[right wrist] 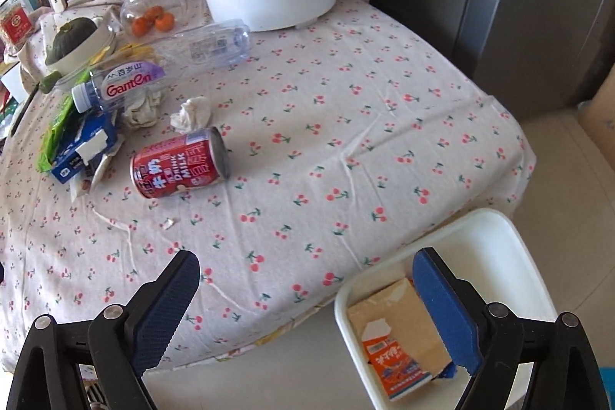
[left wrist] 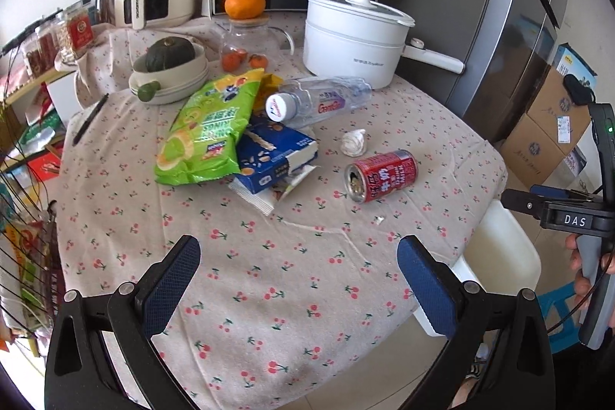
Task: Collect trash
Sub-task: 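Grasp the green onion-rings chip bag with the left gripper while the right grasps the red milk can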
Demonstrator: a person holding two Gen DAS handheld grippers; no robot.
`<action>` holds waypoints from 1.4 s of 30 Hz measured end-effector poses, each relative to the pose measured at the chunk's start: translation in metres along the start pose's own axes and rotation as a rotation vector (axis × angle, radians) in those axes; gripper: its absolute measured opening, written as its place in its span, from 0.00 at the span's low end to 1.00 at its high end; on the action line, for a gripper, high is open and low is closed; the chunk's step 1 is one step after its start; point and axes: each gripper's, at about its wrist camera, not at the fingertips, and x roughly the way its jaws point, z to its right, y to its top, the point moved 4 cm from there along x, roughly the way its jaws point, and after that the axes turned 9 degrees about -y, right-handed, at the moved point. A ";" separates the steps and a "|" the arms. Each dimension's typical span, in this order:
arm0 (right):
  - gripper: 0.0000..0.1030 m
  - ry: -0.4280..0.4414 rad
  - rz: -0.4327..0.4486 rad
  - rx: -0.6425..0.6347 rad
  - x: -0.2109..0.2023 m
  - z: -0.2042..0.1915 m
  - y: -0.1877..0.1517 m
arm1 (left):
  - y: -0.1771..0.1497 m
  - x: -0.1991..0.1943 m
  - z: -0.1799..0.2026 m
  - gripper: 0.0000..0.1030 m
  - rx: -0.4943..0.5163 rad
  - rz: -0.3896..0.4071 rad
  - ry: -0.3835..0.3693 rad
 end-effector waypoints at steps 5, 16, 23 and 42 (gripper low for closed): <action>0.90 0.003 0.004 -0.041 0.008 -0.025 0.009 | 0.020 0.017 -0.038 1.00 0.013 -0.061 0.068; 0.90 0.003 -0.013 -0.079 0.029 -0.044 0.023 | 0.072 0.084 -0.074 0.96 -0.037 -0.122 0.189; 0.90 0.009 -0.019 -0.074 0.037 -0.047 0.029 | 0.082 0.122 -0.077 0.55 -0.001 -0.145 0.236; 0.99 0.027 0.107 -0.229 0.057 -0.080 0.025 | 0.047 0.035 -0.083 0.13 -0.221 -0.020 -0.028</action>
